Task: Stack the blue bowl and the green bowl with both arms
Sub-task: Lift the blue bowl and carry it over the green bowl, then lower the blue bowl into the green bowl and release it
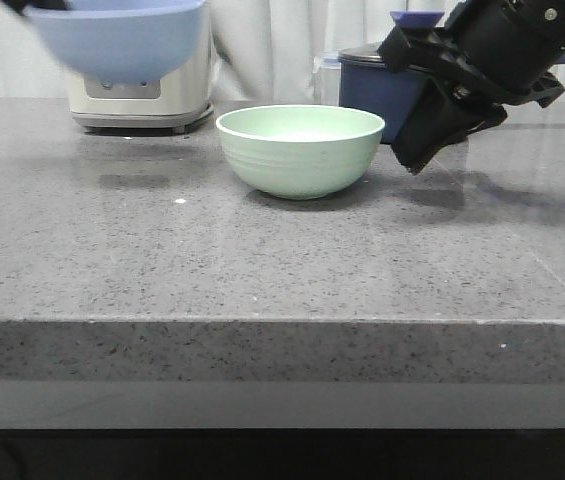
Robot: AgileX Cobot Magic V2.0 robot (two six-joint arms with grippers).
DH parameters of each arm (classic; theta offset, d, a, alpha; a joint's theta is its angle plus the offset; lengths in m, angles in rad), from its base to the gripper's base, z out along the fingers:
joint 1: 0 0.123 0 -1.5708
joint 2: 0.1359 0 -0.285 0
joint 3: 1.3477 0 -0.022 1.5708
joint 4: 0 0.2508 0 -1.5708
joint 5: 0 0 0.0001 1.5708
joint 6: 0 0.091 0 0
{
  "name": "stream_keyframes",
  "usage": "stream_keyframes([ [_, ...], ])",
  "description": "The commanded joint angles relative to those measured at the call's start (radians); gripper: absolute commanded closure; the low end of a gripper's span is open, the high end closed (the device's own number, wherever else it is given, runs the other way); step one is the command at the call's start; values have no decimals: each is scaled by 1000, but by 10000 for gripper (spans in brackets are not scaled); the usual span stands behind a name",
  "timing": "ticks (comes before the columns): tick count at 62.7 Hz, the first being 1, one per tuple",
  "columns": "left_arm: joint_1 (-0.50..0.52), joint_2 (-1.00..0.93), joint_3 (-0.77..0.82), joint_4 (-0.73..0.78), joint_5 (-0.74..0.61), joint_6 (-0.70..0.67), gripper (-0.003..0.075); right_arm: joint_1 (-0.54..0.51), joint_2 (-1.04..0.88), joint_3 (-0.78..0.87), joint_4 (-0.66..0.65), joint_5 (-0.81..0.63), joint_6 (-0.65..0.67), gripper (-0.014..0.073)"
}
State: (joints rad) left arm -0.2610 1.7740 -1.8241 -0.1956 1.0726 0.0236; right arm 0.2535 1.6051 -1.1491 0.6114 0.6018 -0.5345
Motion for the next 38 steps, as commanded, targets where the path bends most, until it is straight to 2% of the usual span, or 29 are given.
stream_keyframes([
  [1,-64,-21,-84,-22,-7,0,740,-3,-41,-34,32,-31,-10,659],
  [21,-225,124,-223,-8,36,-16,740,-3,-41,-34,32,-31,-10,659],
  [38,-270,183,-249,33,23,-24,740,-3,-41,-34,32,-31,-10,659],
])
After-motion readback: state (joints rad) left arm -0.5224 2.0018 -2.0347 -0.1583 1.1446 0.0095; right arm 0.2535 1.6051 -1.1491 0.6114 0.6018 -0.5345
